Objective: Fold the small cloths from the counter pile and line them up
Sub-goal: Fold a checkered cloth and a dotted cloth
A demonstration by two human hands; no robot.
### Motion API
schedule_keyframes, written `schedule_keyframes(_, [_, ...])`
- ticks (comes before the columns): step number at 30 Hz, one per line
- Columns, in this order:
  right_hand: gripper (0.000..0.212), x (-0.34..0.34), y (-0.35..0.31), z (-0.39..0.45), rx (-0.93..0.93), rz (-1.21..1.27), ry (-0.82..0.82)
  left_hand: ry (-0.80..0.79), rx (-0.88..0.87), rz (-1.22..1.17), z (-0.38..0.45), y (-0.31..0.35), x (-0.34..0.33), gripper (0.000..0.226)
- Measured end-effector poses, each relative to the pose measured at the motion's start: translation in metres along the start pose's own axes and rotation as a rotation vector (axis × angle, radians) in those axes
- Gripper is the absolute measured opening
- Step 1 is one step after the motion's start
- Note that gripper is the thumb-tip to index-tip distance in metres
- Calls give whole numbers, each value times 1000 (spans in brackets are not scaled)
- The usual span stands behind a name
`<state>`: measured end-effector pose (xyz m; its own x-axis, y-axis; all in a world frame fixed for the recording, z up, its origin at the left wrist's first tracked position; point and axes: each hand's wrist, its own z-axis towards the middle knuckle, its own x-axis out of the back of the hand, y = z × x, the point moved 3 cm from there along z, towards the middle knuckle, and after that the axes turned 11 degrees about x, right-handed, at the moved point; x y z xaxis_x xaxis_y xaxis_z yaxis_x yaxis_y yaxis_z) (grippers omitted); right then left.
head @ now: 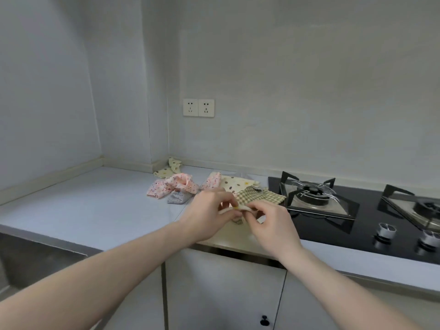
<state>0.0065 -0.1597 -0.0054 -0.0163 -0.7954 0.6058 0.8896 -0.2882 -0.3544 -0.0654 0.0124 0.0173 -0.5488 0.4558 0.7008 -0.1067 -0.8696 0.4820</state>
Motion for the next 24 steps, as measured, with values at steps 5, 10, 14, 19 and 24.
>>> schedule_keyframes(5, [28, 41, -25, 10, -18, 28, 32, -103, 41, 221, -6, 3, 20, 11])
schedule_keyframes(10, [37, 74, -29, 14, -81, -53, 23, -74, 225, 193, -10, -3, 52, 13])
schedule_keyframes(14, [27, 91, -23, 12, -124, -27, 14, -46, 287, 39, -5, 8, 73, 17])
schedule_keyframes(19, [33, 103, -19, 17, -189, -4, -1, -28, 286, -17, 8, 22, 89, 47])
schedule_keyframes(24, [11, 104, -16, 27, -280, 68, -4, -63, 271, -30, 30, 44, 97, 52])
